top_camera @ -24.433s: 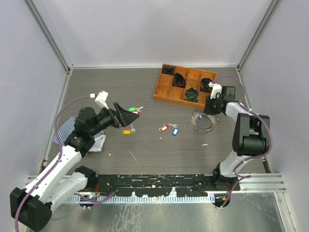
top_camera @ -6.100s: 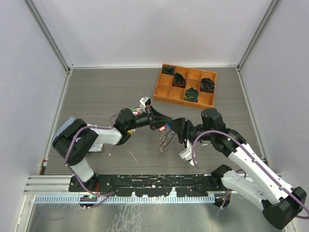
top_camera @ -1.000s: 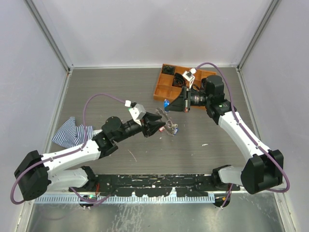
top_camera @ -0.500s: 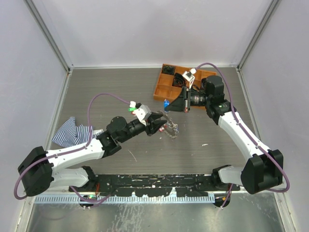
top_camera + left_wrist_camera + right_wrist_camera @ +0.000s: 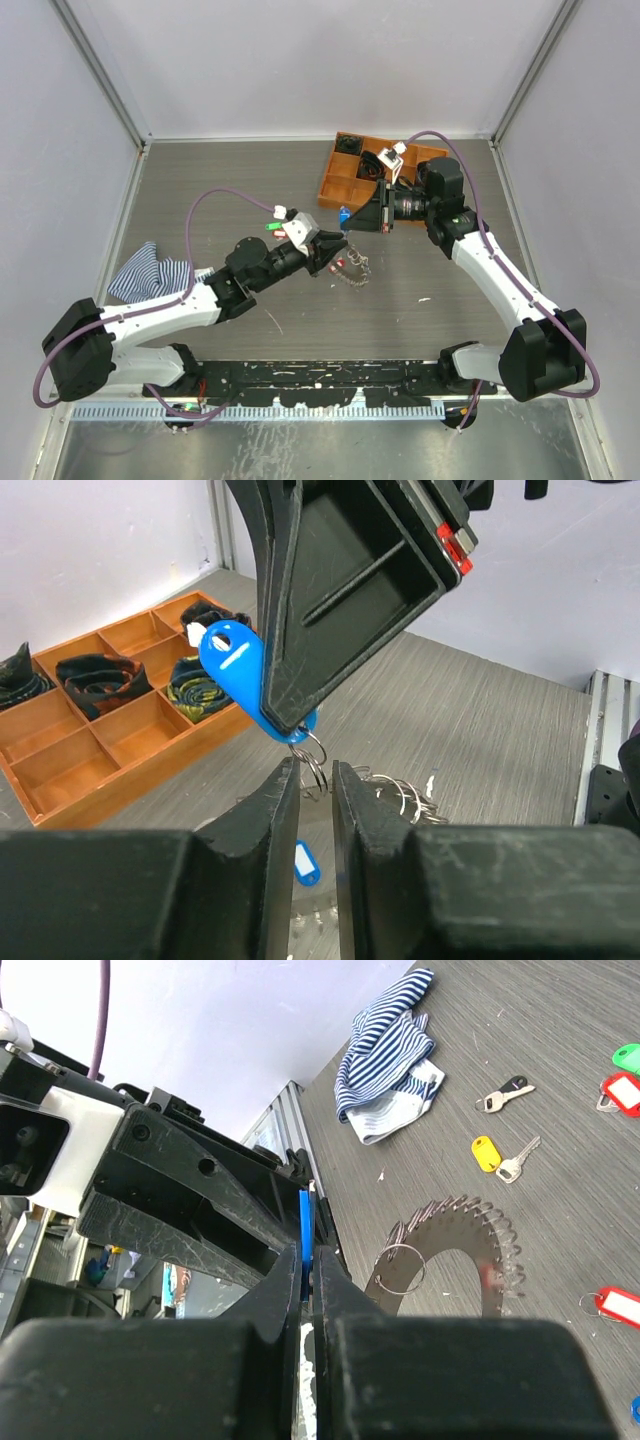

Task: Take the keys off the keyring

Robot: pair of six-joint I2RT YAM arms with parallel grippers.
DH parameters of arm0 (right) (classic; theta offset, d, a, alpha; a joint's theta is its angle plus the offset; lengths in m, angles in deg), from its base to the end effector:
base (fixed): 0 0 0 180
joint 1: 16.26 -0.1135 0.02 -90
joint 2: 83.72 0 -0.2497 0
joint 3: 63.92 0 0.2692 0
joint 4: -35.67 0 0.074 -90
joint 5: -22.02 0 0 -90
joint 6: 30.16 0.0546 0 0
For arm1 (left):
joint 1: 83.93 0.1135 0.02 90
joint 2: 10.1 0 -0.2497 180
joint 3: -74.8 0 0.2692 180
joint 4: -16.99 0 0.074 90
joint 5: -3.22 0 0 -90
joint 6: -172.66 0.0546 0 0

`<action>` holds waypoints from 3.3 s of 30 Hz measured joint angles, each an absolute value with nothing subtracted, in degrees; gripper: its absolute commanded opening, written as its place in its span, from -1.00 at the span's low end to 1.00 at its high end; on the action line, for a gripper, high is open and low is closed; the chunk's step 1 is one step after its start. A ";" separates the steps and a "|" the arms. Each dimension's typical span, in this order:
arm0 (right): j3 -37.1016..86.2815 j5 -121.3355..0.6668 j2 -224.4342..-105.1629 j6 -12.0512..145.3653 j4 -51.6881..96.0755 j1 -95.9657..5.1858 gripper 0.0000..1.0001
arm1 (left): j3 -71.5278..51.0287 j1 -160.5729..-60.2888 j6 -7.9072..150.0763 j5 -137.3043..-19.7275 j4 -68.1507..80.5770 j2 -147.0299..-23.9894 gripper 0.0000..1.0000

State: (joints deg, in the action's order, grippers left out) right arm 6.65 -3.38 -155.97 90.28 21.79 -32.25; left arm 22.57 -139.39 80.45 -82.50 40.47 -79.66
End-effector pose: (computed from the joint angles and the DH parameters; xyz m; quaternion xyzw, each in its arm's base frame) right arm 0.2814 0.1319 0.3173 -0.2360 0.7084 0.5926 0.3022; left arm 0.1767 -0.2638 0.2811 0.3241 0.5844 -0.3804 0.6393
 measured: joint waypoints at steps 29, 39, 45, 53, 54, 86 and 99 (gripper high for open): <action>6.47 -3.33 -155.97 91.48 22.45 -31.88 -0.99 | 20.69 -139.44 81.93 -83.40 36.34 -80.14 -0.65; 6.45 -3.33 -155.97 91.57 22.84 -31.88 -0.98 | 20.03 -139.44 82.13 -83.53 35.75 -80.38 -1.00; 6.45 -3.36 -155.97 91.46 22.67 -30.70 -0.99 | 20.03 -139.44 83.37 -82.96 35.55 -80.32 -1.00; 4.57 -4.10 -155.99 89.88 22.36 -28.01 -0.99 | 20.18 -139.44 85.58 -81.98 35.14 -78.44 -1.00; 4.16 -4.12 -155.99 89.82 22.38 -28.03 -0.99 | 20.36 -139.44 85.67 -81.91 35.11 -78.29 -1.00; 3.04 -2.94 -153.80 83.31 20.55 -28.51 -0.99 | 20.01 -138.19 79.51 -78.81 29.41 -76.01 -0.22; 3.06 -3.77 -153.80 83.15 20.57 -28.51 -0.98 | 15.00 -138.34 72.77 -80.97 25.63 -80.76 -0.23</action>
